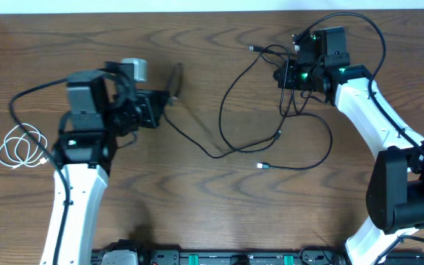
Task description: Untangle cables
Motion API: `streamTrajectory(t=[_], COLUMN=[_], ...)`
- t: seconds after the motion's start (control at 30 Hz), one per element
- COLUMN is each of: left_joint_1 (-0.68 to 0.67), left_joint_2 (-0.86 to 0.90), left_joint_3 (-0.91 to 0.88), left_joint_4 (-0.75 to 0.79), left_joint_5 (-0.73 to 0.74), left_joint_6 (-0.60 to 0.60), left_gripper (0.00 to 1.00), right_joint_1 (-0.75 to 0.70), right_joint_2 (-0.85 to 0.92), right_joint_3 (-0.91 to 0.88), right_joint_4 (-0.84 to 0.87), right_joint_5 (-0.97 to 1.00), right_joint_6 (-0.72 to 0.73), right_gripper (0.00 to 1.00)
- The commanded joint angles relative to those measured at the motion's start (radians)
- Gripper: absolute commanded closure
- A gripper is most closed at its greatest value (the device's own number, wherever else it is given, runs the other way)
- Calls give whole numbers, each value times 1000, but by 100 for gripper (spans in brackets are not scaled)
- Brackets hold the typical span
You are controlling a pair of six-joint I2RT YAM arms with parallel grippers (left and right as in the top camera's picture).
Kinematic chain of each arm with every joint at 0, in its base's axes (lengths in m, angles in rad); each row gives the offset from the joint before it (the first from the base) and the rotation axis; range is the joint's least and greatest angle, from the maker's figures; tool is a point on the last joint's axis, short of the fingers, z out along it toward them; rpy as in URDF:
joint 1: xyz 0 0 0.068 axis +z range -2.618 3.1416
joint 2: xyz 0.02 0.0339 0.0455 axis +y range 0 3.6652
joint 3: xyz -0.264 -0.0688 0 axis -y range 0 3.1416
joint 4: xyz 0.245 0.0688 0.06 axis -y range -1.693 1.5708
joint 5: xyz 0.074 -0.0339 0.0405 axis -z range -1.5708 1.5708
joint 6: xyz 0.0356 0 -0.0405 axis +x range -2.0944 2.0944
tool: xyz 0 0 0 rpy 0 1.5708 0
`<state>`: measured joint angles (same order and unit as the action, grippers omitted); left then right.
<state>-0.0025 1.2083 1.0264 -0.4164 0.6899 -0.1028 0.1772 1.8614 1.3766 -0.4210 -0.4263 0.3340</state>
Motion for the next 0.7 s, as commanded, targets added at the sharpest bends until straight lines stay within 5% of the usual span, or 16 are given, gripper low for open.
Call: streamTrajectory(t=[0.0, 0.17, 0.27, 0.43, 0.67], left_joint_1=[-61, -67, -66, -59, -15], left_joint_2=[0, 2, 16, 74, 269], left_joint_3=[8, 8, 8, 8, 8], left_joint_4=[-12, -100, -148, -98, 34], left_joint_5=[-60, -307, -681, -1064, -1085], left_joint_6=[30, 148, 150, 90, 83], left_gripper=[93, 93, 92, 93, 93], right_joint_1=[-5, -57, -99, -138, -172], right_joint_2=[-11, -11, -11, -11, -11], right_joint_3=[19, 19, 19, 19, 19], right_joint_4=[7, -3, -28, -55, -63], right_joint_5=[10, 9, 9, 9, 9], right_joint_6=[13, 13, 13, 9, 5], right_gripper=[99, 99, 99, 99, 99])
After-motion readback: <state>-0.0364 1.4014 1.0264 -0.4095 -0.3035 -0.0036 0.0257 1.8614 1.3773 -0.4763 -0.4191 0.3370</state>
